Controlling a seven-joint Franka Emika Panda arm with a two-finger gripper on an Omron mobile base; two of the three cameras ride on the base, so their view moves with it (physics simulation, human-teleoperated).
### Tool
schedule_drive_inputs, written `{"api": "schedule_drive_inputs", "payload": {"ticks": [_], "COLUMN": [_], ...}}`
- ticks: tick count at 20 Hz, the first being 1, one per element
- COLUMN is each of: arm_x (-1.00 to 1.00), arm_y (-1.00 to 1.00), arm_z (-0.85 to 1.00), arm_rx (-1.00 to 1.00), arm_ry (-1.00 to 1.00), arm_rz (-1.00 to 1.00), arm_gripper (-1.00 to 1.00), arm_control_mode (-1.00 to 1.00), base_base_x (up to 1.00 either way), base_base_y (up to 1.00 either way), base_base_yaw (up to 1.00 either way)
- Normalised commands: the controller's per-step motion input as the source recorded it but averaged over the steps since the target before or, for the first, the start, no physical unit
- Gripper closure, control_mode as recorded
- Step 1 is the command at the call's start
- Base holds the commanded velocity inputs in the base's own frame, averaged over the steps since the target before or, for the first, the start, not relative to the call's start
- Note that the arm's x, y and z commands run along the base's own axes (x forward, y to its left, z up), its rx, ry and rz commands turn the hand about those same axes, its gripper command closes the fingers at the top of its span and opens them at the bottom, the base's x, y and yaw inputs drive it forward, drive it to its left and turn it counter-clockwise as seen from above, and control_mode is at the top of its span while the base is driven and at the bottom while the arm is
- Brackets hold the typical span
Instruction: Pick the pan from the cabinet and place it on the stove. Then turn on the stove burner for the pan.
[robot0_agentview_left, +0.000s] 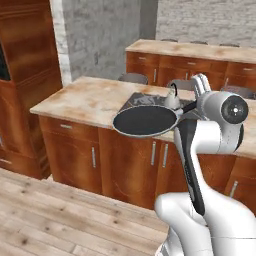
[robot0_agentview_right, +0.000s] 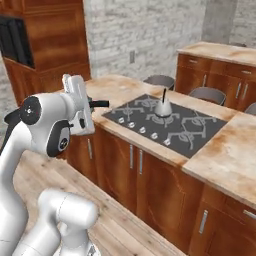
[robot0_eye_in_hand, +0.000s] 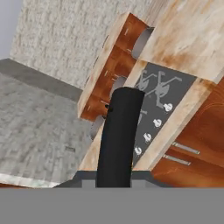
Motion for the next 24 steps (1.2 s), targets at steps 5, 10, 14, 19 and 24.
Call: {"api": "schedule_drive_inputs", "payload": {"ticks": [5, 10, 14, 19, 24], "arm_x": [0.0, 0.0, 0.0, 0.0, 0.0], "arm_y": [0.0, 0.0, 0.0, 0.0, 0.0], "arm_z": [0.0, 0.0, 0.0, 0.0, 0.0], "arm_rx": [0.0, 0.0, 0.0, 0.0, 0.0], "arm_ry": [0.0, 0.0, 0.0, 0.0, 0.0], "arm_rz": [0.0, 0.0, 0.0, 0.0, 0.0], "arm_gripper": [1.0, 1.0, 1.0, 1.0, 1.0], "arm_control_mode": [1.0, 1.0, 1.0, 1.0, 1.0], "base_base_x": [0.03, 0.18, 0.34, 0.49, 0.57], "base_base_y": [0.04, 0.16, 0.33, 0.49, 0.24], "base_base_yaw": [-0.56, -0.49, -0.42, -0.31, -0.18]}}
